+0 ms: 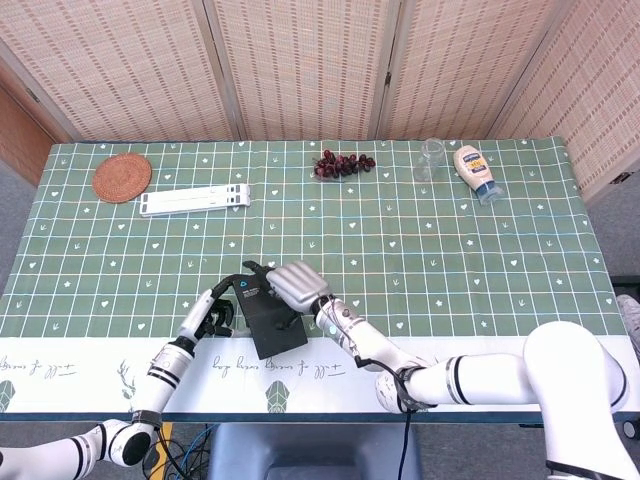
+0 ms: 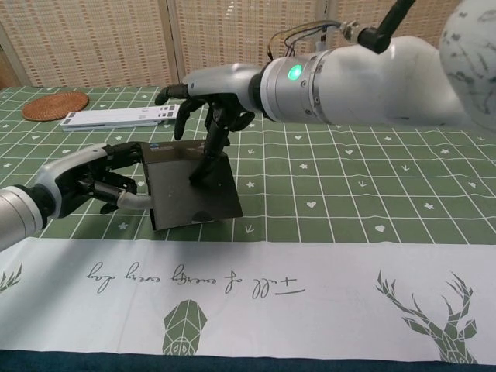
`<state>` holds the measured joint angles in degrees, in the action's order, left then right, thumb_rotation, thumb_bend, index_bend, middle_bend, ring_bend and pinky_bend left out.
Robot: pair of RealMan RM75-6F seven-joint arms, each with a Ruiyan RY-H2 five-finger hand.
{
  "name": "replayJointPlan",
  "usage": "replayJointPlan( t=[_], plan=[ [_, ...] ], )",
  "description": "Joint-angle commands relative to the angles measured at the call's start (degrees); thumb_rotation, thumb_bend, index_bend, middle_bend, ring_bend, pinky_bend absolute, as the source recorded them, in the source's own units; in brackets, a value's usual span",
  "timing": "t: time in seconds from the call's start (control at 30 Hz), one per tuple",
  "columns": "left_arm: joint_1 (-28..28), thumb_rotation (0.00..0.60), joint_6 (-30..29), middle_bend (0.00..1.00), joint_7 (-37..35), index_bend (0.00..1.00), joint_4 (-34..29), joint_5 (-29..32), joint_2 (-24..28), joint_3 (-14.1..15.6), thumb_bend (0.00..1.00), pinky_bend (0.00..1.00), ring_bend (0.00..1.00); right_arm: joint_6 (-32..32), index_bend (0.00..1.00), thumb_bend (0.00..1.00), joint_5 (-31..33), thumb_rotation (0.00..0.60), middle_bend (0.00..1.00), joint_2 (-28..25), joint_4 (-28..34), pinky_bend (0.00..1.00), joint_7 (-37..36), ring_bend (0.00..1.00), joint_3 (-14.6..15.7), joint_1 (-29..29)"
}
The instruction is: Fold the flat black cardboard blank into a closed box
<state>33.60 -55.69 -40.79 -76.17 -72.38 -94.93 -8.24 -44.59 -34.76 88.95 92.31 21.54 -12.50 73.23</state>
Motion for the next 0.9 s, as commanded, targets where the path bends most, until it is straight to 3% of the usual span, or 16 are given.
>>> replayJointPlan(
  t=[0.03,0.2,0.7,0.9],
  plan=[
    [0.01,0.600,1.04,0.26,0.20,0.19,-0.42,-0.59,0.63,0.25,0.16,0.85,0.71,-1.72,0.01,0.00,-0.27,0.600,0.25,1.91,-1.73,1.00,2.92,0.74,1.64,1.24],
    [1.00,0.600,5.26,0.16,-0.23,0.00,-2.34,-0.67,3.10,0.26,0.16,0.85,0.68,-2.92,0.02,0.00,-0.39,0.600,0.25,3.45,-2.98,1.00,5.08,0.74,2.22,1.66],
    [0.63,0.600,7.29,0.00,1.10,0.00,-4.50,-2.78,8.88,0.93,0.16,0.84,0.63,-5.58,0.05,0.00,-4.02,0.600,0.25,4.97,-3.68,1.00,8.55,0.74,4.10,0.28],
    [-0.32,0.600,6.48,0.00,1.07,0.00,-5.14,-2.77,11.76,0.70,0.16,0.84,0.63,-7.44,0.10,0.11,-8.93,0.600,0.25,7.69,-6.50,1.00,8.02,0.74,4.82,-1.52]
  ],
)
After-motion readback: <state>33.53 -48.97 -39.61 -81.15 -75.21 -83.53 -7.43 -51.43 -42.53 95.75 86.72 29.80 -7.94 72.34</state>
